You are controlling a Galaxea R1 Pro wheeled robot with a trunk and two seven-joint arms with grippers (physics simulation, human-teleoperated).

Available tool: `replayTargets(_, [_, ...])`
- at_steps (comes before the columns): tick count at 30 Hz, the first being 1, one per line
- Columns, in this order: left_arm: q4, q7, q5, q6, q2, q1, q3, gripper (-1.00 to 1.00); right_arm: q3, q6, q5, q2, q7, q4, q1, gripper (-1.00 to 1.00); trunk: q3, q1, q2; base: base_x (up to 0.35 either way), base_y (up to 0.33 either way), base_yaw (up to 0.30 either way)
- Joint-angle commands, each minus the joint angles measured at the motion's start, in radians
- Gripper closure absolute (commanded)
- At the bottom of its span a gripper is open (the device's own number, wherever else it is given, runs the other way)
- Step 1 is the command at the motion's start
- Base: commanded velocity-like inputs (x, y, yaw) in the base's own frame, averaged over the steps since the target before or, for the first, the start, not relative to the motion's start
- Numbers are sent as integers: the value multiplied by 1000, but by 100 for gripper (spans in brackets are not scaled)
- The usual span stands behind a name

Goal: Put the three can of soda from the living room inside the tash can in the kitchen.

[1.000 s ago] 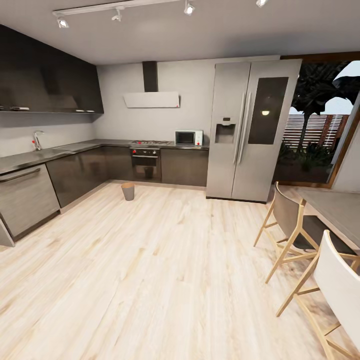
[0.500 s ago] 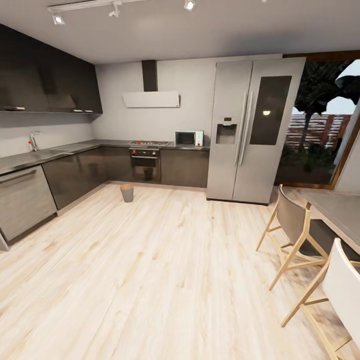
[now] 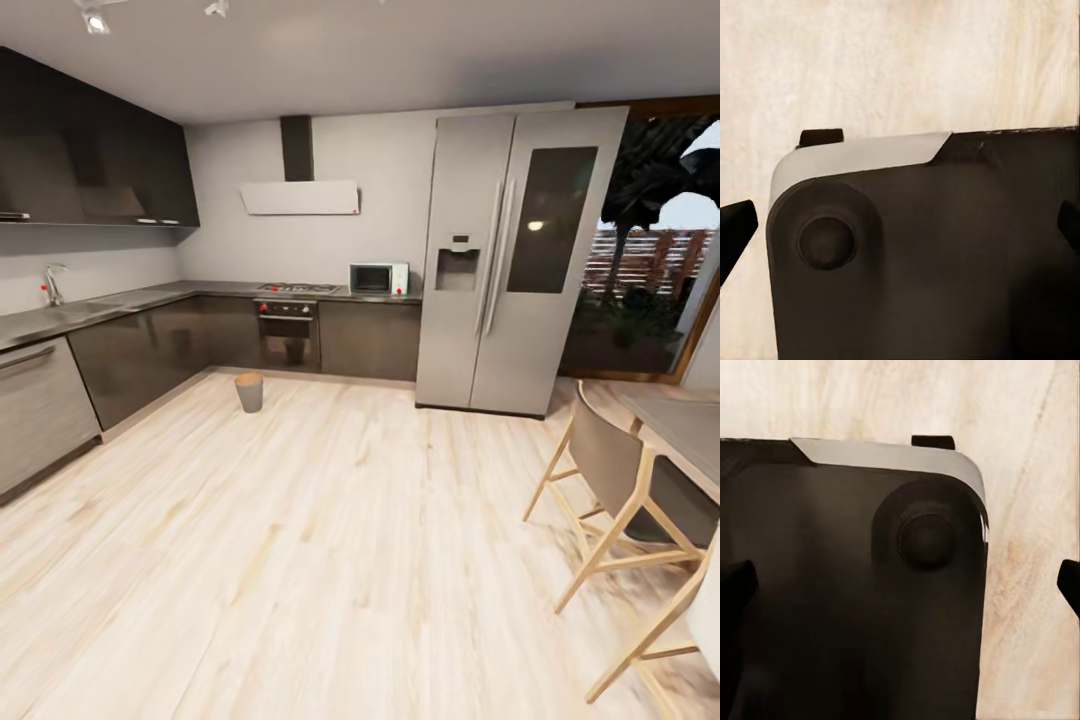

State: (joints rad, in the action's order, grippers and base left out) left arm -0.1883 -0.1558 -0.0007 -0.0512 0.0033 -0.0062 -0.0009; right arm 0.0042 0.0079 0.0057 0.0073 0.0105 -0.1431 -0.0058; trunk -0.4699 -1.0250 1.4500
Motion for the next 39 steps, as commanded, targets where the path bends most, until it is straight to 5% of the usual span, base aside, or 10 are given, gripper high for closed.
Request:
replayTargets(1, [-19, 0, 0, 2, 0, 0, 0, -100, 0, 1, 0, 2, 0, -12, 0, -100, 0, 0, 0, 340, 0, 0])
replayTargets(12, [-315, -2, 1, 79, 1, 0, 0, -100, 3, 7, 5, 15, -2, -108, -10, -100, 0, 0, 0, 341, 0, 0])
replayTargets(19, [-426, -1, 5, 129, 1, 0, 4, -100, 3, 12, 6, 16, -3, -139, -22, -100, 0, 0, 0, 341, 0, 0])
replayTargets(29, [-451, 7, 4, 44, 1, 12, 3, -100, 3, 13, 4, 17, -3, -275, -24, -100, 0, 0, 0, 323, 0, 0])
replayTargets(39, [-459, 4, 5, 13, 2, 16, 2, -100, 5, 4, 4, 19, -1, -301, -24, -100, 0, 0, 0, 284, 0, -14])
